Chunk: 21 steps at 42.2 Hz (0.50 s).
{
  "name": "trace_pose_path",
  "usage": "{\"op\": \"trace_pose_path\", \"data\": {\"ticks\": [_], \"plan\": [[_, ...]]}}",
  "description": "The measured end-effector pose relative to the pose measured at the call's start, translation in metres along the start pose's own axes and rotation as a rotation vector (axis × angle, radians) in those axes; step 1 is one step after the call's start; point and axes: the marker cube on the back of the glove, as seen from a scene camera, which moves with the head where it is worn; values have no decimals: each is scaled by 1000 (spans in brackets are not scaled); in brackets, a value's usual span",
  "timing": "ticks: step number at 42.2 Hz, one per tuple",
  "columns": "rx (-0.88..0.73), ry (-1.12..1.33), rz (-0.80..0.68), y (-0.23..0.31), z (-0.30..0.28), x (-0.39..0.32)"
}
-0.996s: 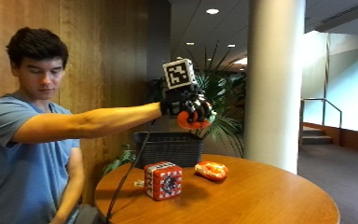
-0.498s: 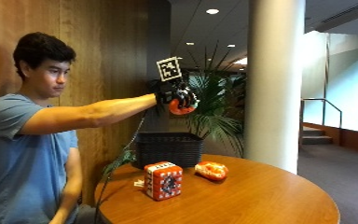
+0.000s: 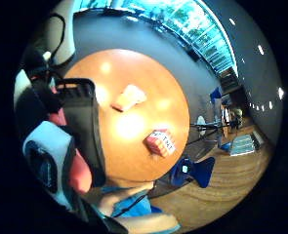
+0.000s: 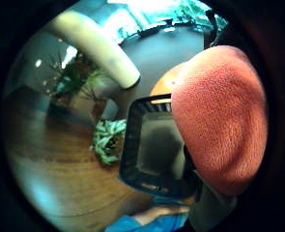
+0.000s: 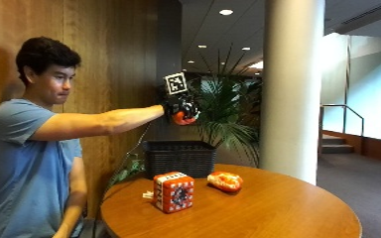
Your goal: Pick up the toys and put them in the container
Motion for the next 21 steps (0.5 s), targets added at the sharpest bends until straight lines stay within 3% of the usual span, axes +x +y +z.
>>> {"op": "trace_pose_path", "data": {"ticks": [5, 21], "plan": [[-34, -37, 49, 5, 11, 6], [-95, -127, -73, 17, 39, -4]]}}
